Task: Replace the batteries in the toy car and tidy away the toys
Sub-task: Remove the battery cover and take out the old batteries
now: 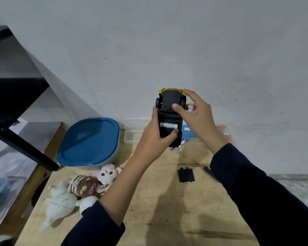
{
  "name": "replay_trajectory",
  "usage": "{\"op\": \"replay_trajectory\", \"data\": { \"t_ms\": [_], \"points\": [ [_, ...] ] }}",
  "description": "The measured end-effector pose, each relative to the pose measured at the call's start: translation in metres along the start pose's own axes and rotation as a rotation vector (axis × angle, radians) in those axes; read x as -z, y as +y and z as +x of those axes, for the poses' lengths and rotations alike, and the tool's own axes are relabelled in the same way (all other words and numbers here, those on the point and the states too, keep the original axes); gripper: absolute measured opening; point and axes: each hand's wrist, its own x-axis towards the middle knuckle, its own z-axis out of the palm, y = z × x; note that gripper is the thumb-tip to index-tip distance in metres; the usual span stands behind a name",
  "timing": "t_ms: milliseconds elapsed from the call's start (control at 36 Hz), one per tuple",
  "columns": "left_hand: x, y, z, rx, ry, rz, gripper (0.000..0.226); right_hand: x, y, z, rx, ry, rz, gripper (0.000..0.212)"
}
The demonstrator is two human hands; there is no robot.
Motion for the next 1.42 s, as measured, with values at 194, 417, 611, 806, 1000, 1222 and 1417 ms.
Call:
{"op": "replay_trajectory", "data": {
  "t_ms": [194, 417, 611, 806, 1000, 1222, 1417],
  "points": [
    [-0.006, 0.004, 0.006, 0.02, 0.06, 0.106, 0.053, 0.007, -0.001, 0.0, 0.024, 0.011, -0.021, 0.037],
    [-0.019, 0.008, 0.009, 0.138, 0.129, 0.264, 0.061, 0.005, -0.001, -0.006, 0.054, -0.013, -0.058, 0.036],
    [-0.021, 0.012, 0.005, 0.147, 0.199, 0.341, 0.064, 0.002, -0.004, -0.005, 0.067, -0.04, -0.058, 0.034],
    [-0.017, 0.011, 0.002, 0.16, 0.184, 0.413, 0.061, -0.002, -0.002, -0.009, 0.079, -0.049, -0.086, 0.034],
    [-0.012, 0.009, 0.001, 0.128, 0.154, 0.463, 0.058, -0.005, 0.003, -0.011, 0.06, -0.047, -0.083, 0.037],
    [-0.011, 0.007, -0.004, 0.101, 0.128, 0.386, 0.047, -0.001, 0.006, -0.012, 0.024, -0.053, -0.063, 0.035],
    [-0.011, 0.003, -0.007, 0.107, 0.118, 0.421, 0.05, -0.005, 0.009, -0.015, -0.019, -0.061, -0.091, 0.035]
  ]
}}
